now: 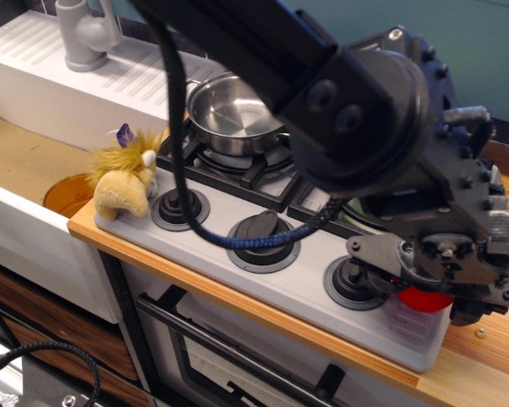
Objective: Put apple on plate and stuffedlion in pot or pan on stove
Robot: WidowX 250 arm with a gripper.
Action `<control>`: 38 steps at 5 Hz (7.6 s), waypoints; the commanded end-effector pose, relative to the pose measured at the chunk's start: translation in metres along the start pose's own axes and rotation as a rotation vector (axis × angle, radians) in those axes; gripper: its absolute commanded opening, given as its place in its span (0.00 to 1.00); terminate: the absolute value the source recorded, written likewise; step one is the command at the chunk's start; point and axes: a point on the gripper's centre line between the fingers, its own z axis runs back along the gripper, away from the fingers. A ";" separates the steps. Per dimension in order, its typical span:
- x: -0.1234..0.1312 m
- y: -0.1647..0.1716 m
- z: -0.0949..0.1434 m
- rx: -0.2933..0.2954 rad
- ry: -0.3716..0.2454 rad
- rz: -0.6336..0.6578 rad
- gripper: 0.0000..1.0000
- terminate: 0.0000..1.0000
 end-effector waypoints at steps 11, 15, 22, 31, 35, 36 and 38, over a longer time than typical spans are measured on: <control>0.128 0.058 0.002 -0.029 0.067 -0.087 1.00 0.00; 0.129 0.046 0.077 0.032 0.216 -0.099 1.00 0.00; 0.118 0.204 0.104 0.278 0.176 -0.074 1.00 0.00; 0.066 0.232 0.039 0.341 0.015 -0.001 1.00 0.00; 0.042 0.266 0.027 0.355 -0.051 -0.023 1.00 0.00; 0.040 0.271 0.016 0.347 -0.055 -0.013 1.00 0.00; 0.046 0.258 -0.002 0.328 -0.003 0.033 0.00 0.00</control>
